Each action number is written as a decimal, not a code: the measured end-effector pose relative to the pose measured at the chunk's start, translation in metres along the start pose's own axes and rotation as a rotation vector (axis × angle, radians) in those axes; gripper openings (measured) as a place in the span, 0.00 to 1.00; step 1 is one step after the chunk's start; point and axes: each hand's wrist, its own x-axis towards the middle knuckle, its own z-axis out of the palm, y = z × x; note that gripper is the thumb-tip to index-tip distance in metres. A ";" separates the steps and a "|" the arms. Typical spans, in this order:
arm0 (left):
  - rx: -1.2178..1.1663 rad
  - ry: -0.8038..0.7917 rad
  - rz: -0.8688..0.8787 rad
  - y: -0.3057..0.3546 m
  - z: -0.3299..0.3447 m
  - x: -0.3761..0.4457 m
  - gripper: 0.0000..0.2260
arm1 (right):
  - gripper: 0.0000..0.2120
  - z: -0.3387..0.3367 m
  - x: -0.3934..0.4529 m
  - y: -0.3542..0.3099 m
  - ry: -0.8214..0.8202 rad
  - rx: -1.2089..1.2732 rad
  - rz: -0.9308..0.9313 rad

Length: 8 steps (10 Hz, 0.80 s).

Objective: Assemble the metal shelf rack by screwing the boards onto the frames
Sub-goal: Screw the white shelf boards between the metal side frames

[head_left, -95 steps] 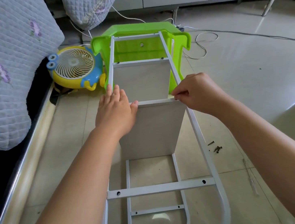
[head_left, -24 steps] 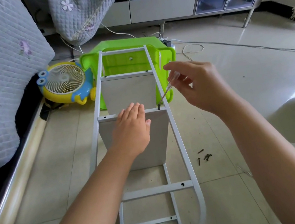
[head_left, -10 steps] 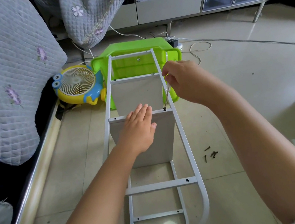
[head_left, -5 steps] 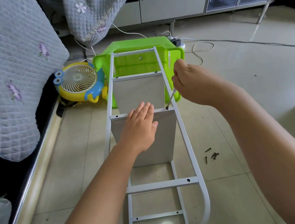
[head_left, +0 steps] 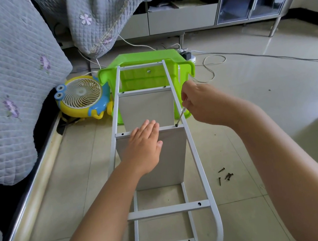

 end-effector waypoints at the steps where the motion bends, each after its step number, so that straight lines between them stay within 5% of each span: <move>1: -0.002 0.011 -0.008 -0.002 -0.001 -0.001 0.23 | 0.09 -0.002 0.003 -0.001 0.020 -0.029 0.050; 6: -0.014 0.014 -0.010 -0.002 0.000 -0.002 0.23 | 0.05 -0.016 0.000 -0.001 -0.057 0.002 -0.007; 8: 0.002 0.006 -0.012 0.001 -0.001 -0.004 0.23 | 0.22 -0.008 0.012 0.001 0.101 -0.126 0.119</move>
